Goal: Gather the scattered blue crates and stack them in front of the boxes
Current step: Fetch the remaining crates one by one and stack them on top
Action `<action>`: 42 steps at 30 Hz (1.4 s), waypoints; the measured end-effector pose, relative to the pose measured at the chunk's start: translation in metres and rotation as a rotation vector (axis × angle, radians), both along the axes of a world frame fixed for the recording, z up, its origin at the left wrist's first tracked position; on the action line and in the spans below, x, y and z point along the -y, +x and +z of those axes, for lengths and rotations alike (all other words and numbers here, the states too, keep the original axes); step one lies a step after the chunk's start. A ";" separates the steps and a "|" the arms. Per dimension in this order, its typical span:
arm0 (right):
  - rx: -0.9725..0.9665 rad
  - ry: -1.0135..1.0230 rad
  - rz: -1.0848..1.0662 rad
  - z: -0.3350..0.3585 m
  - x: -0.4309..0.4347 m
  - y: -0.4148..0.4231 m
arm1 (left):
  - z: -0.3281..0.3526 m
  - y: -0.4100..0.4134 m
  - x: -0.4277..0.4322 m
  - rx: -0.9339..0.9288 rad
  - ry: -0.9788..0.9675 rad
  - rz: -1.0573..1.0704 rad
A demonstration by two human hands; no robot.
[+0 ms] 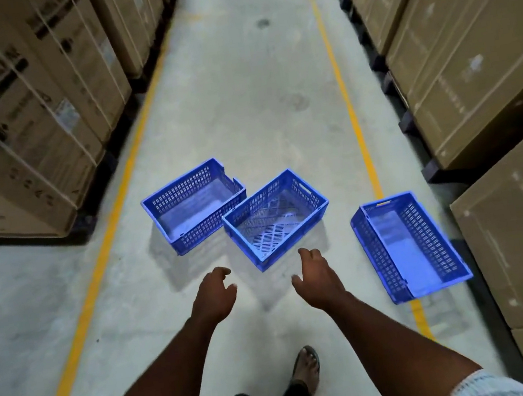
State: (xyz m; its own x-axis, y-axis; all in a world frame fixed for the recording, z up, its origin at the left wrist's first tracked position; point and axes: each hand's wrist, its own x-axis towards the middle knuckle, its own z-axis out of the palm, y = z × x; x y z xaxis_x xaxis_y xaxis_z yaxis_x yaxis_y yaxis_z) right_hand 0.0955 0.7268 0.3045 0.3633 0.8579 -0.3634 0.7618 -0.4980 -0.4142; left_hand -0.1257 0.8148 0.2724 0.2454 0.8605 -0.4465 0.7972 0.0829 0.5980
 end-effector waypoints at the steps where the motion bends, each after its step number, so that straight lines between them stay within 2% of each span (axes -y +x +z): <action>1: 0.014 -0.004 0.015 -0.002 -0.011 0.018 | 0.001 0.017 -0.010 0.021 0.000 0.042; 7: 0.065 -0.067 0.088 -0.019 -0.066 0.102 | -0.002 0.086 -0.066 0.034 -0.042 0.166; 15: 0.033 -0.088 0.097 -0.040 -0.174 0.178 | -0.035 0.153 -0.157 -0.019 -0.119 0.204; 24: -0.077 -0.124 0.016 -0.081 -0.283 0.240 | -0.074 0.210 -0.255 -0.034 -0.187 0.219; 30: -0.173 -0.174 -0.085 -0.125 -0.326 0.282 | -0.115 0.230 -0.282 -0.039 -0.247 0.335; 35: -0.131 -0.234 0.016 -0.195 -0.360 0.324 | -0.180 0.246 -0.294 -0.058 -0.296 0.440; 39: -0.090 -0.302 0.158 -0.292 -0.390 0.361 | -0.265 0.256 -0.301 -0.108 -0.326 0.513; 42: -0.115 -0.289 0.099 -0.383 -0.419 0.391 | -0.346 0.264 -0.308 -0.165 -0.319 0.562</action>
State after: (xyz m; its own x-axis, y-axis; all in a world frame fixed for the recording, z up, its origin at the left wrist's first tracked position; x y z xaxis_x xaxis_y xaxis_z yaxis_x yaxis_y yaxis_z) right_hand 0.4868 1.1462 -0.0782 0.2258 0.7420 -0.6312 0.7687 -0.5337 -0.3524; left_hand 0.1379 1.1223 -0.0732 -0.2955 0.6573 -0.6933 0.6597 0.6653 0.3495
